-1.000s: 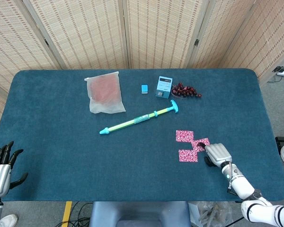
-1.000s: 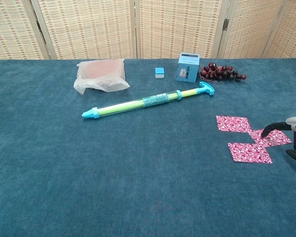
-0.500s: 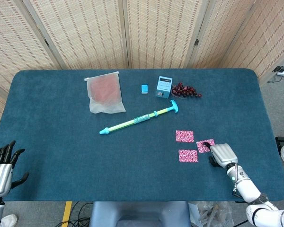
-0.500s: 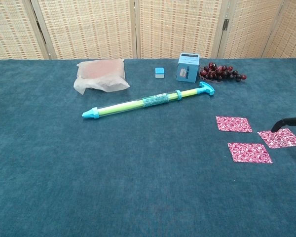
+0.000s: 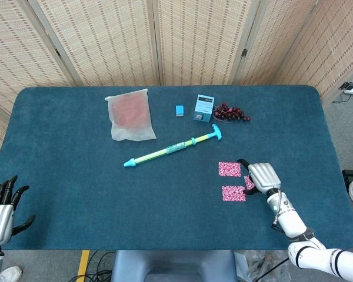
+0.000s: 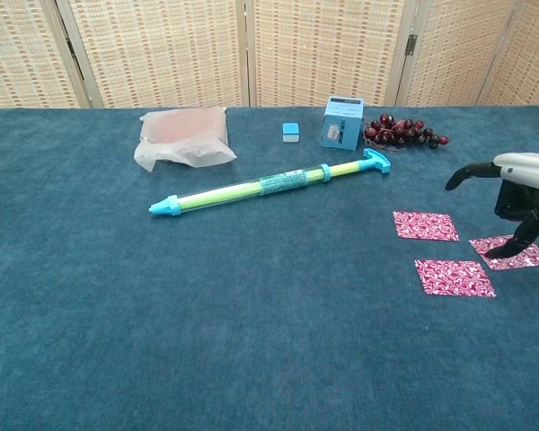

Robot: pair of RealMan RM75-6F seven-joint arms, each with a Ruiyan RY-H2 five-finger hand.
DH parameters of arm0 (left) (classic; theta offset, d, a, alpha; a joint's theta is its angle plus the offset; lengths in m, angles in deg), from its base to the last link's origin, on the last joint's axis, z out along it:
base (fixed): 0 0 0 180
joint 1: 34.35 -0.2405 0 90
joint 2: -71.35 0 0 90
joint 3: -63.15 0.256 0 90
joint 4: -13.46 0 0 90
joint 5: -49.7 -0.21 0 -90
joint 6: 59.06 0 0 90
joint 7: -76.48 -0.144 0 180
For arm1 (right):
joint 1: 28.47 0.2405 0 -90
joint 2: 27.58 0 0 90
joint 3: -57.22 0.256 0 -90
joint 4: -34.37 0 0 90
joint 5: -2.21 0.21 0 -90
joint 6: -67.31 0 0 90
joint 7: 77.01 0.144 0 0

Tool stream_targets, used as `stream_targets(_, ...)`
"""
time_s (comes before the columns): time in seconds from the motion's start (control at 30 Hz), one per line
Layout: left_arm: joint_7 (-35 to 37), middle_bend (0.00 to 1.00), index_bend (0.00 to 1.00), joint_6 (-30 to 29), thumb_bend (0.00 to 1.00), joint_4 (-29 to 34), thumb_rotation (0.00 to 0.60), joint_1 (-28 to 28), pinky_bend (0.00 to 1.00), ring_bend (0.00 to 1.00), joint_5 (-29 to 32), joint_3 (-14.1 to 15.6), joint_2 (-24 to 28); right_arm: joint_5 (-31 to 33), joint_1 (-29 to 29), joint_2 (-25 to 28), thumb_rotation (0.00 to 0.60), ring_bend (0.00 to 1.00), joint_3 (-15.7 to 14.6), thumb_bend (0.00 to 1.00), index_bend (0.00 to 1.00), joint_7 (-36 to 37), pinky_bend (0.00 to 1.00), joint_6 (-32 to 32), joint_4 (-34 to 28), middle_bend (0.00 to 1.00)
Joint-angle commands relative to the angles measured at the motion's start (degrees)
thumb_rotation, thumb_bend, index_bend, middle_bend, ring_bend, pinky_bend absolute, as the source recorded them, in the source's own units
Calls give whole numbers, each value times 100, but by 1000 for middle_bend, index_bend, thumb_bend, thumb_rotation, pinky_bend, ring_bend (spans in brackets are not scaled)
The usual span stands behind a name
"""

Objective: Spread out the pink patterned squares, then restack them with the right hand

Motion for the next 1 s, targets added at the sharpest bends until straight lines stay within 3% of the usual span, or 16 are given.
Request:
stream_targets(0.03, 1, 46, 226, 1, 256, 0, 600, -1, 107, 42, 1, 0, 3, 218, 145, -155, 600, 1000, 102, 261, 217, -126, 1000, -151, 216, 989)
stream_targets(0.4, 10, 46, 226, 6, 256, -9, 600, -1, 107, 42, 0, -6, 3, 940, 585, -647, 600, 1000, 314, 289, 240, -285, 1000, -710, 1053, 990)
stream_targets(1.0, 79, 46, 225, 28, 256, -94, 600, -18, 107, 42, 35, -6, -17, 1088, 743, -1134, 600, 1000, 306, 287, 275, -315, 1000, -752, 1593, 993)
